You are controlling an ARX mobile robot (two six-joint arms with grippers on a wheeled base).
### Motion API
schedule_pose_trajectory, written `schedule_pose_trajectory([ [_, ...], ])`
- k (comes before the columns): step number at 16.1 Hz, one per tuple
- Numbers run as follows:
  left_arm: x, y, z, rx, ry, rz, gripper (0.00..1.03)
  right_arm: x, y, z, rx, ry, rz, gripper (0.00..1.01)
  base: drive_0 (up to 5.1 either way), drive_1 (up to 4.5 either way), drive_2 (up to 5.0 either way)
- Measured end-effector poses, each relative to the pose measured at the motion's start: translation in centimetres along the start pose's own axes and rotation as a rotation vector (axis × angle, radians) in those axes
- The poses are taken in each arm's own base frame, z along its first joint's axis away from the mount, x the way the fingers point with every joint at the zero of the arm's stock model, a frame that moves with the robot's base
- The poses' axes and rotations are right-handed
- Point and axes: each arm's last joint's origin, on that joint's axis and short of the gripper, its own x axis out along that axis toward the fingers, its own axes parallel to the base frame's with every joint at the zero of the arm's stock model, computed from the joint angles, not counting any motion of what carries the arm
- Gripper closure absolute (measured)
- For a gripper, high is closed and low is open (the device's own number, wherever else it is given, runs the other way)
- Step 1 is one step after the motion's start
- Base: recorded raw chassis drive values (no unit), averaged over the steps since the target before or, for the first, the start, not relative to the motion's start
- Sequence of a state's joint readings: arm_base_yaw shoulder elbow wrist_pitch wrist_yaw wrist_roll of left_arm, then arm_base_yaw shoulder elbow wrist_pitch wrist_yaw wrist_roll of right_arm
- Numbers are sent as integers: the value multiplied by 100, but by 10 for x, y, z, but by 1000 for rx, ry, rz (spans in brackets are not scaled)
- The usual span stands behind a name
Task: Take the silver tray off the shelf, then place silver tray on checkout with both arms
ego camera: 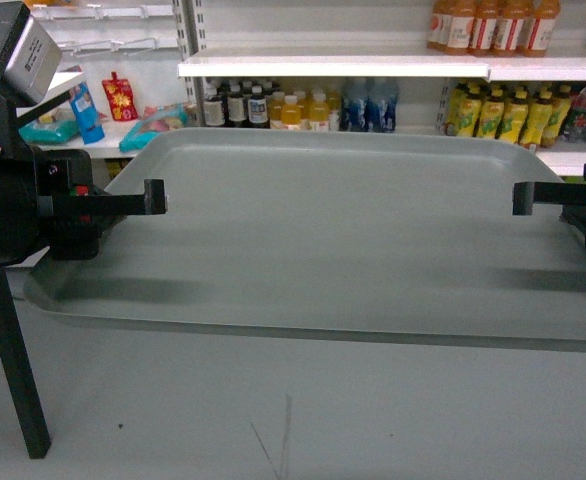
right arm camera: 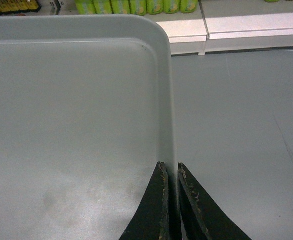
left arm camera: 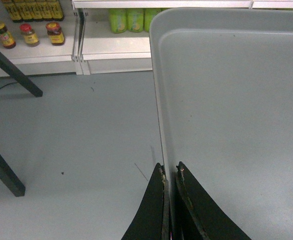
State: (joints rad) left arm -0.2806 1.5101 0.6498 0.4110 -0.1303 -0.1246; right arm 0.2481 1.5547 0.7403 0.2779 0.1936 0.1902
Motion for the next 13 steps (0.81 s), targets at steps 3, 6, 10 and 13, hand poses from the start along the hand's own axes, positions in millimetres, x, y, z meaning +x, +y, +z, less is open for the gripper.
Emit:
schedule_pose_trajectory([
  [3,0,1,0,0,2,2,100,0,0,0,0,-2,1,99,16,-401,432],
  [6,0,1,-1,0,6,4,100,0,0,0,0,2,0,99,-3,-420,413],
  [10,0,1,0,-1,4,4,100,0,0,0,0,-1,1,99,-2,-418,415],
  [13,0,0,0,0,3,1,100,0,0,0,0,1,1,99,8,-409,425],
])
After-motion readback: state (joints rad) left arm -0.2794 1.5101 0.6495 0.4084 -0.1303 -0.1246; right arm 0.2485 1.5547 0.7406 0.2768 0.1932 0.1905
